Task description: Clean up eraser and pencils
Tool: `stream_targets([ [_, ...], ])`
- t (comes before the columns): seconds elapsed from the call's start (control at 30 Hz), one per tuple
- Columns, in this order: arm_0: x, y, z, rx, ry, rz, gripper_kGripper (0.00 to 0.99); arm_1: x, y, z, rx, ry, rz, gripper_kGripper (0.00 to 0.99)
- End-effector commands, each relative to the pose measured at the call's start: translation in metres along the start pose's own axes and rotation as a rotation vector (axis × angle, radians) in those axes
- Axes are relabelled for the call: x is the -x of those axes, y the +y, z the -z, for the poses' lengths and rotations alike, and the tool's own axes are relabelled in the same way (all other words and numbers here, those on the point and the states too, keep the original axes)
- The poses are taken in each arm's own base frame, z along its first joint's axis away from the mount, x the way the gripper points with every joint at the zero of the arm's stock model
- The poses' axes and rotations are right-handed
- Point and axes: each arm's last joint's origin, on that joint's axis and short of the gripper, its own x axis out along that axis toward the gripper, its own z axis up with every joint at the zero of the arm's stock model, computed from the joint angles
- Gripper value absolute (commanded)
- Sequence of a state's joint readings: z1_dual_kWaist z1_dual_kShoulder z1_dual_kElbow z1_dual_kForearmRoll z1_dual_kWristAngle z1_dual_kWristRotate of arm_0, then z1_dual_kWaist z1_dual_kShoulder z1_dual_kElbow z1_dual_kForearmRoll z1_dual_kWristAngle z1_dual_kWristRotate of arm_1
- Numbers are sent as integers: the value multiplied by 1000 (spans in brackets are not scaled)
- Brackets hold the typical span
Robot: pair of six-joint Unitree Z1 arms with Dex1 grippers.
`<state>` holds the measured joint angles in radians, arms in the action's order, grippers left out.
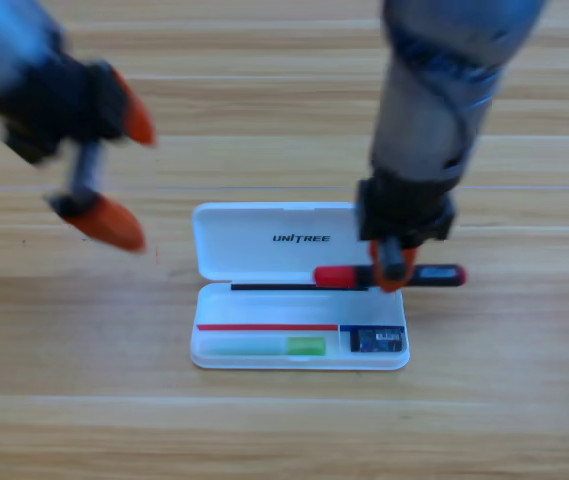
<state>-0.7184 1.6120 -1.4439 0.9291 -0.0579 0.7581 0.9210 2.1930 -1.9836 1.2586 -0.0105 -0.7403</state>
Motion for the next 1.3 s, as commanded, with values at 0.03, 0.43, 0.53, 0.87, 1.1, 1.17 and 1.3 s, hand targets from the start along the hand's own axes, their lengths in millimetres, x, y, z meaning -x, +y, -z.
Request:
stream_targets([
  [0.03,33,14,50,157,-30,-46,990,-55,-1,-36,41,56,-59,0],
  [0.43,45,5,76,231,-55,-47,990,-75,-17,-56,42,35,-29,0],
  [0.53,45,3,78,231,-54,-46,990,-77,-17,-57,44,38,-25,0],
  [0.87,44,1,79,237,-54,-42,990,-78,-19,-57,39,48,-11,0],
  [1.1,42,1,79,238,-56,-45,990,-71,-18,-55,29,48,-5,735],
  [1.17,41,1,80,239,-55,-43,990,-65,-18,-54,25,42,-2,784],
  [1.3,40,0,81,242,-56,-47,990,-44,-13,-49,23,20,1,824],
])
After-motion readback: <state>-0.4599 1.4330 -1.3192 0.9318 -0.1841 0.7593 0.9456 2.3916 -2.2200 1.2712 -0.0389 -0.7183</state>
